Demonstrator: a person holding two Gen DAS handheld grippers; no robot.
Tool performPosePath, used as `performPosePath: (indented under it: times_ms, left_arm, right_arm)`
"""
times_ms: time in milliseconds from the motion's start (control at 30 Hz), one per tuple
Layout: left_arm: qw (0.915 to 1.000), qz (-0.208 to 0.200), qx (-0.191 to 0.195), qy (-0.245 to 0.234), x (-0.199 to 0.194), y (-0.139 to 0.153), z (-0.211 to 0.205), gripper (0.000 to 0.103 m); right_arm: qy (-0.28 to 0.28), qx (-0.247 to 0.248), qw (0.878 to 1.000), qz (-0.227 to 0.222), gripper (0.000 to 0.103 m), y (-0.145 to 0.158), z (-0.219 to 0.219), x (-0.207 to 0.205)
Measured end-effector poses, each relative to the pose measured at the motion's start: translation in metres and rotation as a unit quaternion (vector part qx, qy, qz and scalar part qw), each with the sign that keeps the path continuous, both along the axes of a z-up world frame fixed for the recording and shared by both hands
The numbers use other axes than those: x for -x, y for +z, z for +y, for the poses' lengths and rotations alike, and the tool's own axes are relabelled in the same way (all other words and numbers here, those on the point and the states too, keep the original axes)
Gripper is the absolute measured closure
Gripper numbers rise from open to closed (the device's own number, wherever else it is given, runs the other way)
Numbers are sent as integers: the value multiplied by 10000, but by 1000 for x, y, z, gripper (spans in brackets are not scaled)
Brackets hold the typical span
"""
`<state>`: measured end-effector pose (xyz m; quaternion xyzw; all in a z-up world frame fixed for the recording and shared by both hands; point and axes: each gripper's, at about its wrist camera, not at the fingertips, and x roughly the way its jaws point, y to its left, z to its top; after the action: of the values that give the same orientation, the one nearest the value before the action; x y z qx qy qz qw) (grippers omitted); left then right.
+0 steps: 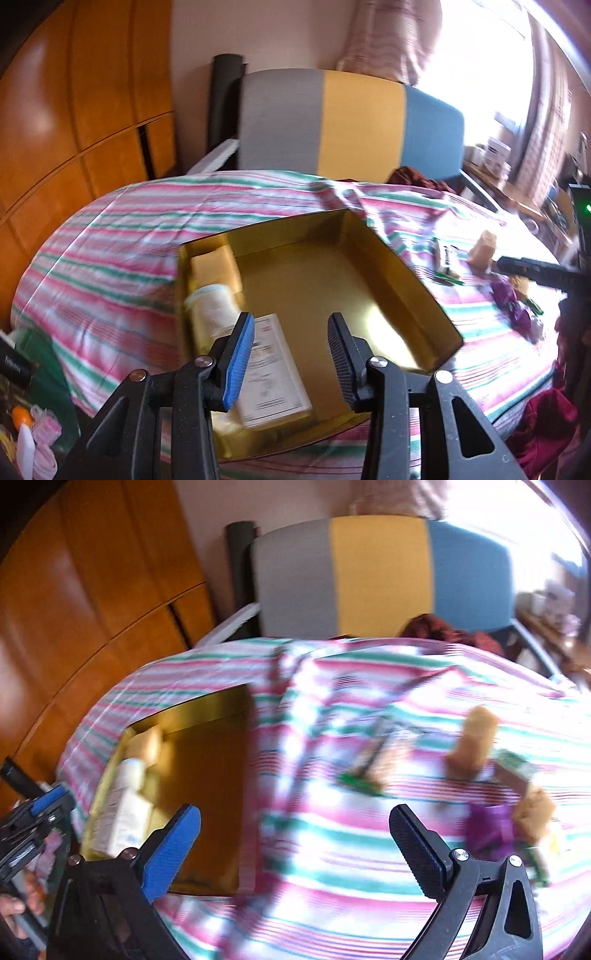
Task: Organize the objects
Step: 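Grasp the wrapped snack bar with the left gripper while the right returns to the pile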
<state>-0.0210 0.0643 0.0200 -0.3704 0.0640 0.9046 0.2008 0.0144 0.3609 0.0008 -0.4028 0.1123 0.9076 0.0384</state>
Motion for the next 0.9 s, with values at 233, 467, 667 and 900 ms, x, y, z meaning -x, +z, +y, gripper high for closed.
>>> performPosePath:
  times_ms: [233,467,667,900]
  left_arm:
    - [9976,-65,167,-666,-5,2,60,62]
    - [9903,-455,91,-1313,-5,-4,125,62]
    - [9801,-736,160,-1836,1,-12,188,62]
    - [9683,-1140,580,-2145,29,-39,253,62]
  right_arm:
    - [-944,-584,9938,55,0,2,96,-22]
    - [-2315,-60,9728,103,0,-20,188,-52]
    - [-2672,485,9620,299,0,-17,211,-68]
    - [-2849,979,9531,294,0,-23,222,-74]
